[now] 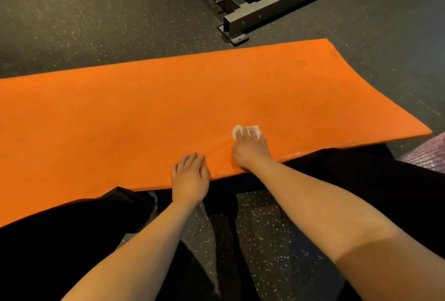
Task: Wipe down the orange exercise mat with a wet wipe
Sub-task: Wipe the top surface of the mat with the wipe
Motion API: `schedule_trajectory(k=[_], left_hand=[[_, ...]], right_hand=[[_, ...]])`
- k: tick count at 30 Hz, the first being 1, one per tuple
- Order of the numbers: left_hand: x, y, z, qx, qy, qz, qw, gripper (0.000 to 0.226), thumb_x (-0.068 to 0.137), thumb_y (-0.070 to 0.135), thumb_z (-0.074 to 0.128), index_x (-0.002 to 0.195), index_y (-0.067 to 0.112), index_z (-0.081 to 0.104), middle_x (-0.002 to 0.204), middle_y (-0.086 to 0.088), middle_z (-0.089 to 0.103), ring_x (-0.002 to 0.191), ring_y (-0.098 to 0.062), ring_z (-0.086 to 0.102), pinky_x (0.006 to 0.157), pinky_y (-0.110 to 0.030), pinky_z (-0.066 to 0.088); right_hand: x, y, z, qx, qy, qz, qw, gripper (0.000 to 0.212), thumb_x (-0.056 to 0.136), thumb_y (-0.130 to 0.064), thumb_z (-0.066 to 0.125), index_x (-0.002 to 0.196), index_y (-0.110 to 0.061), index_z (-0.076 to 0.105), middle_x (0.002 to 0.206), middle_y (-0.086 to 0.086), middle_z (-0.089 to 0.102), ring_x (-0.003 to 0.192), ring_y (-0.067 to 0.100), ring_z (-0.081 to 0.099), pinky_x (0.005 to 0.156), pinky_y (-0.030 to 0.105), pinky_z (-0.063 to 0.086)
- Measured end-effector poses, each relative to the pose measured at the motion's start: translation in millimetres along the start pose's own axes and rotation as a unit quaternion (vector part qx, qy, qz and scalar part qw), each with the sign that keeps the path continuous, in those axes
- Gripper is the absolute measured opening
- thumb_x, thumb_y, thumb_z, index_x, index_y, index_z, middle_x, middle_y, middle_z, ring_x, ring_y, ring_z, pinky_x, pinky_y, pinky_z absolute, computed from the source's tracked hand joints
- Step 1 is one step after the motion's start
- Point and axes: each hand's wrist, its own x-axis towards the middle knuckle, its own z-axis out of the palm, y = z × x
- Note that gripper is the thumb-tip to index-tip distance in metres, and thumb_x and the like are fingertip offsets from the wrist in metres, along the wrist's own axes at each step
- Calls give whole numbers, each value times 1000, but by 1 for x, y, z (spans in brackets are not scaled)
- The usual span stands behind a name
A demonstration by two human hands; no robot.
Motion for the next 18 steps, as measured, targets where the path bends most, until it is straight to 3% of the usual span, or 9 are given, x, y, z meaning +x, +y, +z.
schedule_trajectory(k=[2,5,8,10,12,15,18], left_hand=[[-3,-4,4,-11,-1,14,1000,47,107,38,34,152,26,43,162,3,32,152,-19,18,123,-42,7],[-7,-10,12,-57,13,19,998,46,107,31,37,151,21,43,158,0,40,150,-20,26,123,-41,12],[-10,-12,14,-111,36,14,993,45,105,22,41,150,18,44,151,-3,49,144,-23,36,121,-40,20],[-14,-10,12,-107,28,16,994,47,104,22,42,151,18,42,153,-2,46,147,-21,31,121,-38,15],[-19,-9,10,-74,0,23,997,50,105,30,40,154,22,37,161,2,34,151,-17,19,123,-38,7],[-20,-10,5,-9,-42,45,998,55,103,48,38,155,32,33,166,6,18,154,-15,6,123,-40,1],[-19,-10,3,29,-48,64,996,53,104,51,37,155,36,34,167,6,17,154,-17,6,122,-41,2]], right_hand=[[-4,-10,4,5,1,10,1000,62,107,-28,26,162,-17,1,170,3,-6,156,25,-7,125,48,-2],[-28,-49,23,20,20,-138,990,56,104,-23,30,158,-16,21,165,7,23,154,29,12,123,42,12],[-46,-56,32,52,-21,-225,973,54,109,-26,23,162,-20,16,169,1,14,156,21,8,124,43,8],[-48,-37,28,43,-33,-240,969,51,110,-30,24,161,-28,20,169,-3,14,156,16,7,124,43,4],[-47,-14,22,18,-13,-185,982,51,110,-36,25,161,-31,23,168,-4,16,156,14,7,125,47,-1],[-49,7,16,-5,31,-32,999,55,109,-32,21,162,-24,13,170,-2,4,156,17,-3,124,55,-6],[-66,-16,20,16,37,-13,999,56,109,-31,24,162,-19,11,170,2,5,156,22,-2,125,52,-3]])
